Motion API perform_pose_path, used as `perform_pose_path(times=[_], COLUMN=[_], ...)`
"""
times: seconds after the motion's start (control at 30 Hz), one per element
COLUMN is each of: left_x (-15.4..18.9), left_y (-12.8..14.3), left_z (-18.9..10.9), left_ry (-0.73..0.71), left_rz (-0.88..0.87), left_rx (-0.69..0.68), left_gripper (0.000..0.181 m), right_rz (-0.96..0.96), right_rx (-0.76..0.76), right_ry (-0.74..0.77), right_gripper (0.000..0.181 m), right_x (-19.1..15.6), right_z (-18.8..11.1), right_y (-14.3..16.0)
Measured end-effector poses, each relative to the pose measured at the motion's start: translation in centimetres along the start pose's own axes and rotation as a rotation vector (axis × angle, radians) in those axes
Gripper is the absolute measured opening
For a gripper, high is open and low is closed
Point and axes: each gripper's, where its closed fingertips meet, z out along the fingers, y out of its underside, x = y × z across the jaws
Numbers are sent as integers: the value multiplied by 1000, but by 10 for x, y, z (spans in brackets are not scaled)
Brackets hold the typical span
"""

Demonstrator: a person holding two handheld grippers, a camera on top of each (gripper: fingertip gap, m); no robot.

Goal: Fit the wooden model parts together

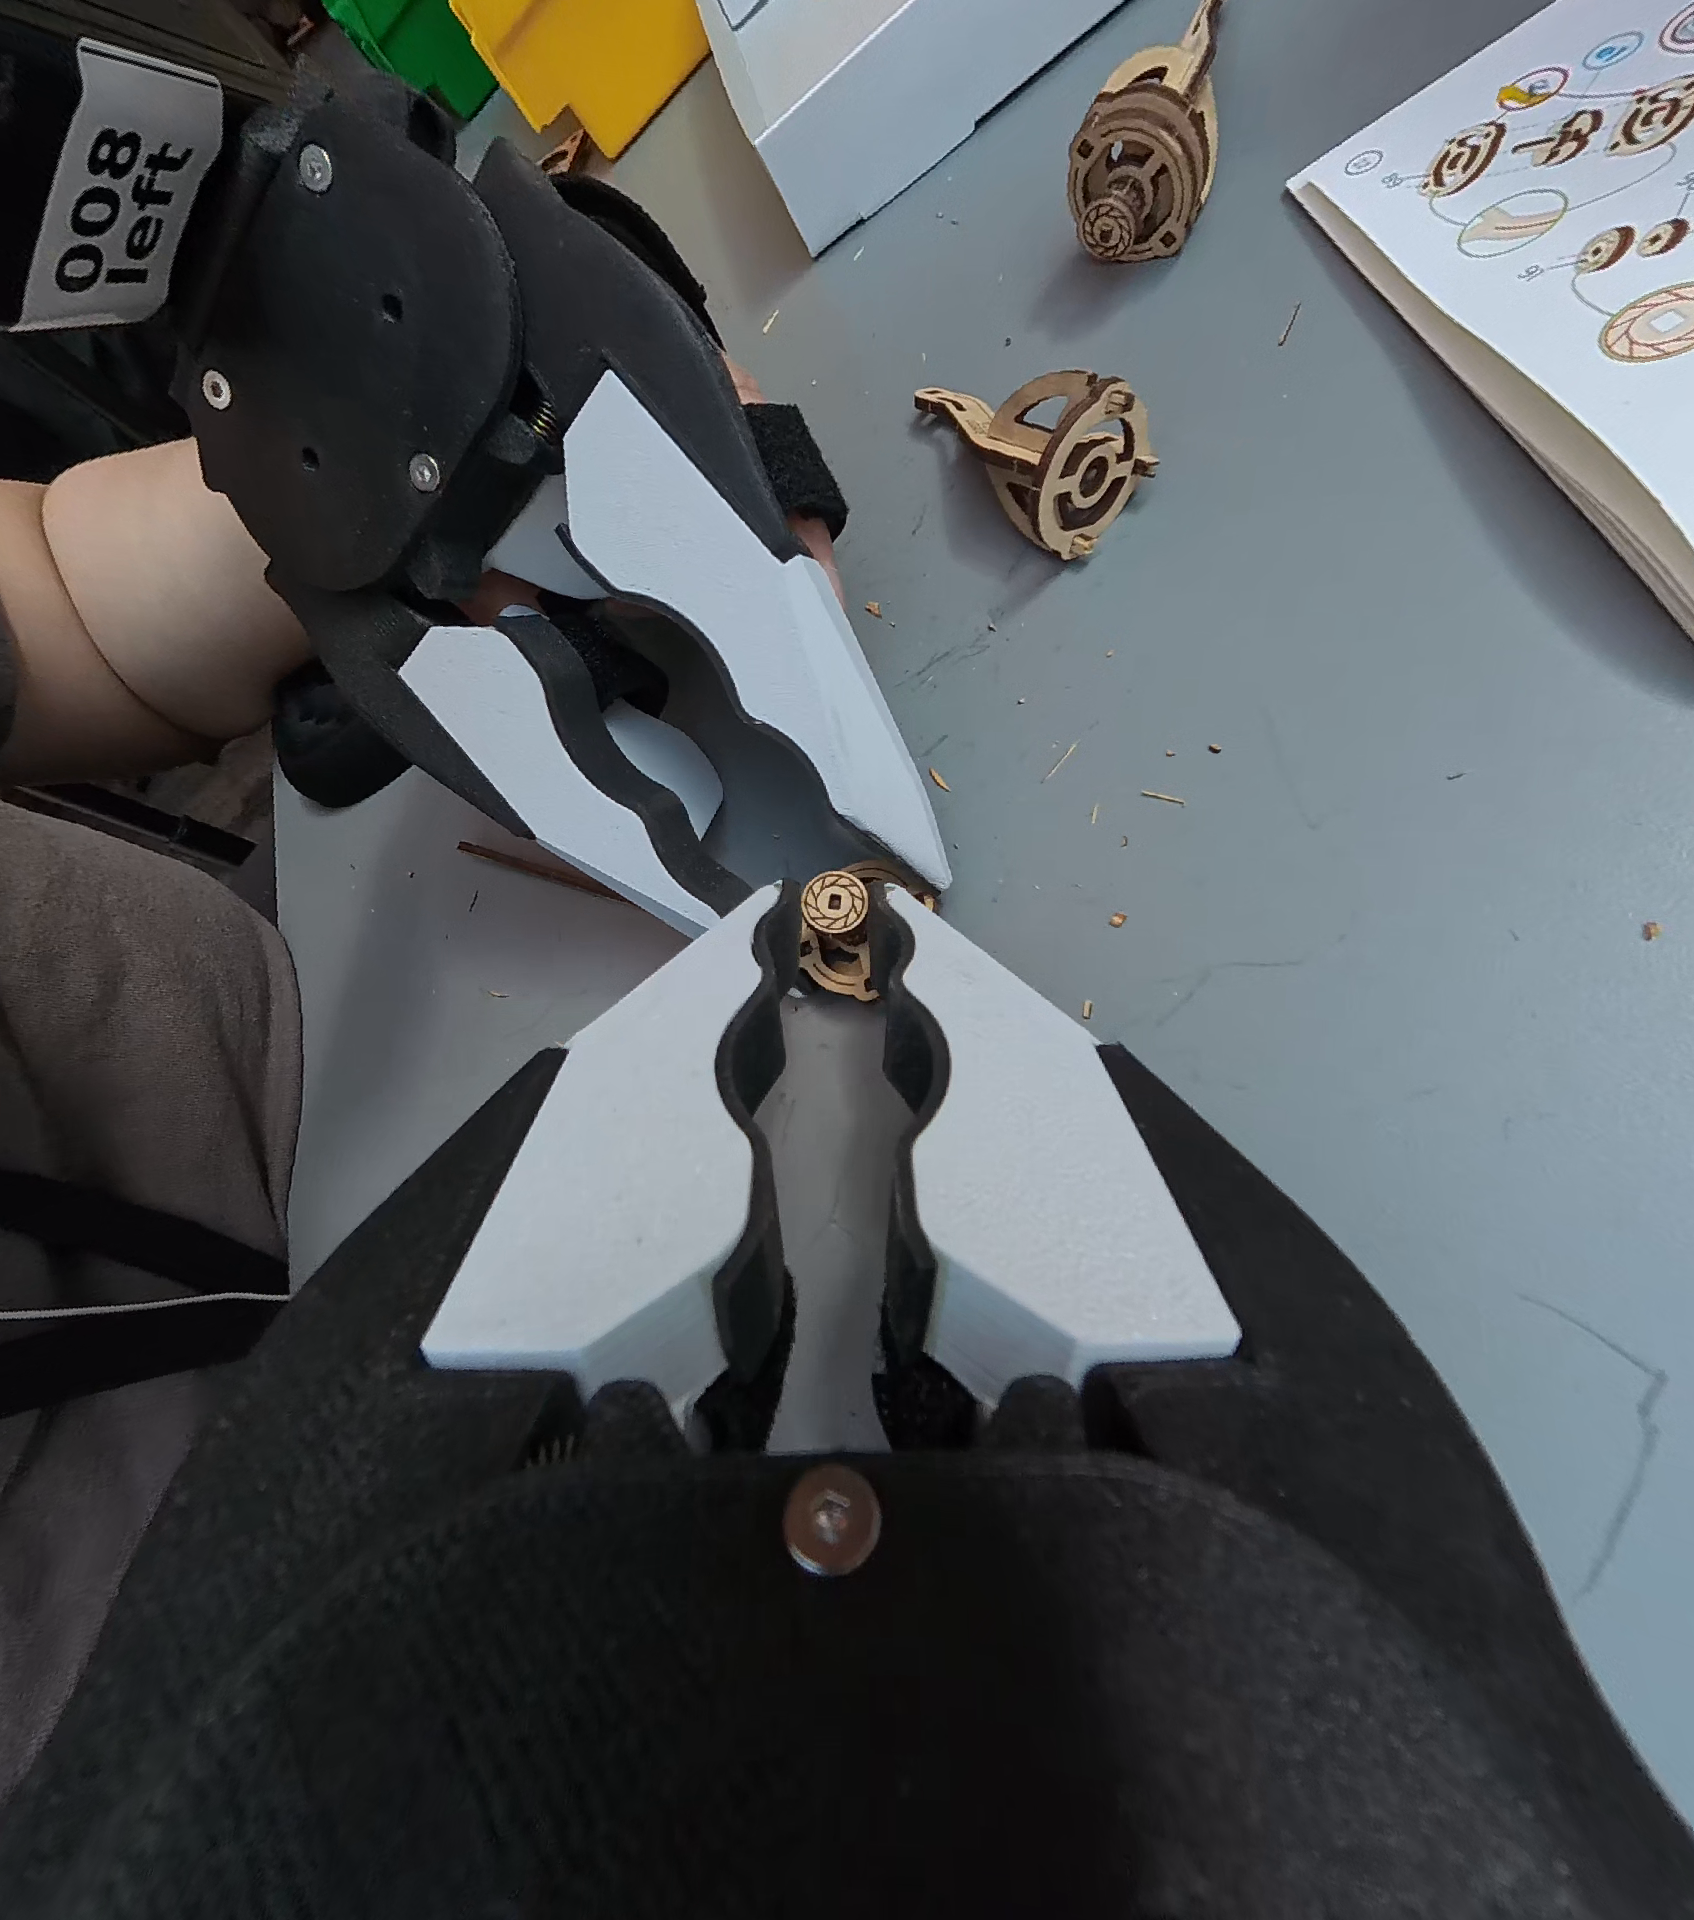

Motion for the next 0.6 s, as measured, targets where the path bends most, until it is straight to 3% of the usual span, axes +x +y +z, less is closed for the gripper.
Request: perform_pose_path(times=[0.6], left_x=[1], left_y=[0], left_z=[0], left_ry=[5], left_rz=[0], left_rx=[0], left_gripper=[30], right_rz=[-341], right_rx=[-44], right_ry=[101], right_gripper=[11], right_x=[-6], right_z=[1], right_y=[1])
